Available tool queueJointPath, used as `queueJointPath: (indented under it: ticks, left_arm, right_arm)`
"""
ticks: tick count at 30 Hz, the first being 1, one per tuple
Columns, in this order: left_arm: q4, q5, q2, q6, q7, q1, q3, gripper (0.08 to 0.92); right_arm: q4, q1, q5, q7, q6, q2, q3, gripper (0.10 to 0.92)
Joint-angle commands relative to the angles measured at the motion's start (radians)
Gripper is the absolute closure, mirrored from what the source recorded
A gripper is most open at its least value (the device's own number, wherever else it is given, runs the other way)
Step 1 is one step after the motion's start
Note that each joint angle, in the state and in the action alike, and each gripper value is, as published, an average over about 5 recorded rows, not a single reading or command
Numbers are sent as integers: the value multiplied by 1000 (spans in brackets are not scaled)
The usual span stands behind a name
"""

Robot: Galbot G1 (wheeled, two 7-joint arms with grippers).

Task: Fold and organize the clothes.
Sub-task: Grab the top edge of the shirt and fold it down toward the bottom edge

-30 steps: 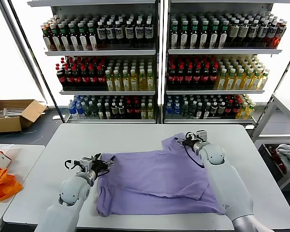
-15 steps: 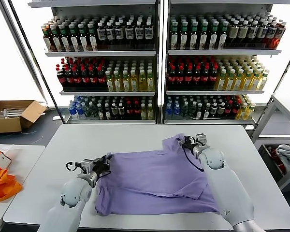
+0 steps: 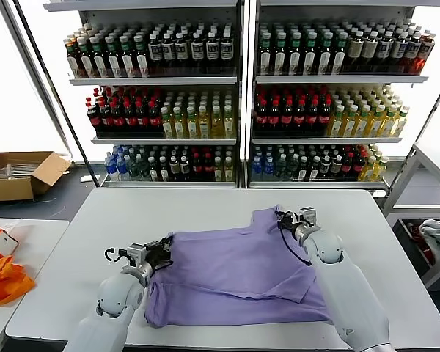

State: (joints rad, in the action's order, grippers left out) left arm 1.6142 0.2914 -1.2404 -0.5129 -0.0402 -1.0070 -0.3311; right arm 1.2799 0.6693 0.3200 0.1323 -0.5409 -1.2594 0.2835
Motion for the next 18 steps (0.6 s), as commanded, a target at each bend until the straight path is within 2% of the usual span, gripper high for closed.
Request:
queueJointPath:
  ticks: [1, 18]
  left_arm:
    - [50, -24, 13, 70, 9, 0, -16, 908]
    - [215, -63, 5, 88, 11, -138, -67, 908]
  right_arm:
    - [132, 16, 24, -19, 0, 2, 20, 918]
    - [501, 254, 53, -69, -13, 32, 144, 918]
